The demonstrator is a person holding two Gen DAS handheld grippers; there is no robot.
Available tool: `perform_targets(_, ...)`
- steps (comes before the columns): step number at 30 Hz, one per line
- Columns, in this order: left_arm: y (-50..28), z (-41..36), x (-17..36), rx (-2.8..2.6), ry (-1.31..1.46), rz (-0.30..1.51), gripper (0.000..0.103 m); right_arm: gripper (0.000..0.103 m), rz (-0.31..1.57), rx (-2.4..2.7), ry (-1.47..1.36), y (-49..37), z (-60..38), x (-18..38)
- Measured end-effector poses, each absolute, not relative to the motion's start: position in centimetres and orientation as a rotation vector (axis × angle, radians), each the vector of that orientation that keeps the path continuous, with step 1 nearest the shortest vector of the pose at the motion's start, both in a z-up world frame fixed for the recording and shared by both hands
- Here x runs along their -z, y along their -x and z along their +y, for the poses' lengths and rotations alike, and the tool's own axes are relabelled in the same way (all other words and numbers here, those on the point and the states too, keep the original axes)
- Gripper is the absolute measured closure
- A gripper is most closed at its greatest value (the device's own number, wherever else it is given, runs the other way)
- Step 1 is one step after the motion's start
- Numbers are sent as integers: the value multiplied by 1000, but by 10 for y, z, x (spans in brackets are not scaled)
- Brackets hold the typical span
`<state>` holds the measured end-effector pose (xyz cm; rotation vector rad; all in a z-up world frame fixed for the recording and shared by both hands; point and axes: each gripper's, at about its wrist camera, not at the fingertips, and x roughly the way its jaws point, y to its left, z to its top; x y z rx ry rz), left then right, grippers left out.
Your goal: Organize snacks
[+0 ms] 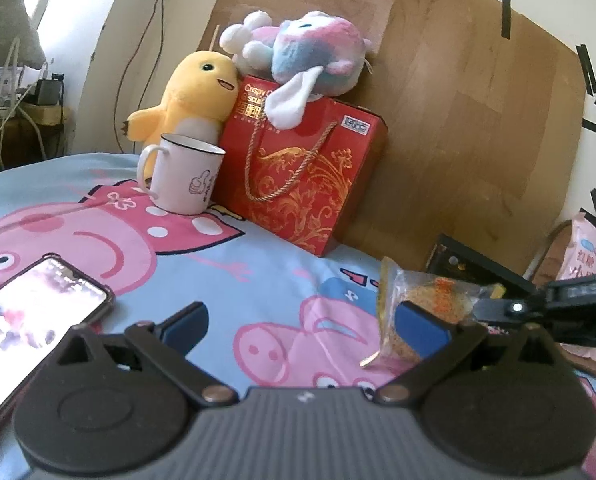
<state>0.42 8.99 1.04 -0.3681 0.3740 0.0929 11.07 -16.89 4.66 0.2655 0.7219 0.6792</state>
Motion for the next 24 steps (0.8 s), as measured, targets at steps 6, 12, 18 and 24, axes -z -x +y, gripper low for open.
perform_targets(6,3,97,-12,-129,393,340,0,95,772,-779,-266,-72,-162,-51)
perform_targets(12,2,96,-11,-114,392,352,0,95,793,-845,-348,-22,-196,-52)
perform_targets(18,1,84,-11,-45,327,366,0,93,788,-772,-415,2,-231,-37)
perform_targets(24,6,65,-13,21,226,355,0,67,759,-621,-463,3,-255,-16)
